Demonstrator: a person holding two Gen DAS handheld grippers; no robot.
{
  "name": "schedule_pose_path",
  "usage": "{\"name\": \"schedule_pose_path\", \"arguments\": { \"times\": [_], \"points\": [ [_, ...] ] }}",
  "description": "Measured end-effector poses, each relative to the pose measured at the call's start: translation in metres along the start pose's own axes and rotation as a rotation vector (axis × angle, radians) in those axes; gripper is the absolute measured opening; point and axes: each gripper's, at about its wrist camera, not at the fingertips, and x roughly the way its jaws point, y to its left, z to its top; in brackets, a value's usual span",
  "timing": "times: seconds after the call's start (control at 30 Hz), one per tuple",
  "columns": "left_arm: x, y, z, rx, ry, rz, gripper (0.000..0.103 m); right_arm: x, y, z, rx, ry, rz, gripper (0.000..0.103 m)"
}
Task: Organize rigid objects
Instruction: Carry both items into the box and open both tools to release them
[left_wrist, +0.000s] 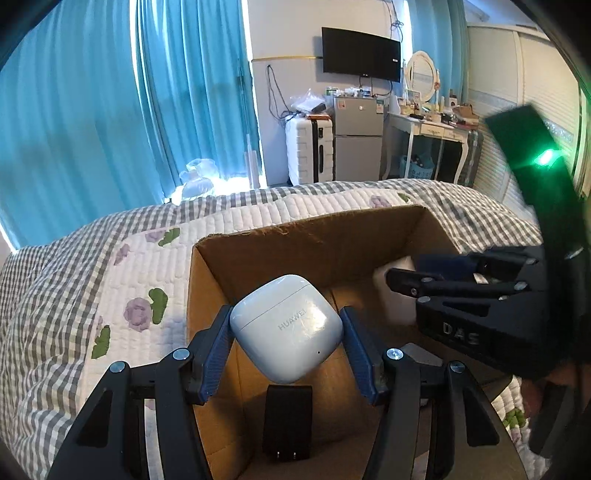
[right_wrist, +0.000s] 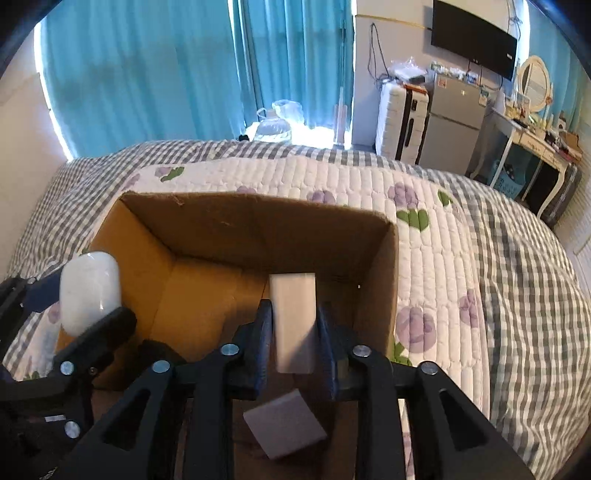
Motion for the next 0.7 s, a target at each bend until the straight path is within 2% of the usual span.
{"name": "schedule_pose_path", "arguments": {
  "times": [0.03, 0.07, 0.23, 0.37, 0.6, 0.67, 0.7],
  "points": [
    [0.000, 0.000, -0.001, 0.003, 0.002, 0.001, 0.059, -0.002, 0.000, 0.001, 0.000, -0.009, 0.003, 0.053],
    [0.001, 0.000, -0.001, 0.003, 0.006, 0.004, 0.059, -0.008, -0.001, 0.003, 0.007, -0.029, 0.008, 0.057],
    [-0.001, -0.001, 0.000, -0.009, 0.026, -0.010, 0.059, -0.040, -0.005, 0.012, 0.023, -0.091, -0.013, 0.057],
    [0.005, -0.010, 0.007, -0.005, 0.042, -0.044, 0.059, -0.067, -0.013, 0.006, 0.027, -0.129, -0.035, 0.057],
    [0.034, -0.026, 0.011, 0.016, 0.086, -0.027, 0.060, -0.082, -0.034, -0.016, 0.067, -0.133, -0.053, 0.057],
    [0.041, -0.027, 0.011, -0.002, 0.104, -0.033, 0.067, -0.080, -0.038, -0.019, 0.082, -0.134, -0.056, 0.057],
    [0.042, -0.027, 0.011, -0.011, 0.102, -0.030, 0.078, -0.078, -0.041, -0.021, 0.090, -0.132, -0.058, 0.057]
  ]
}}
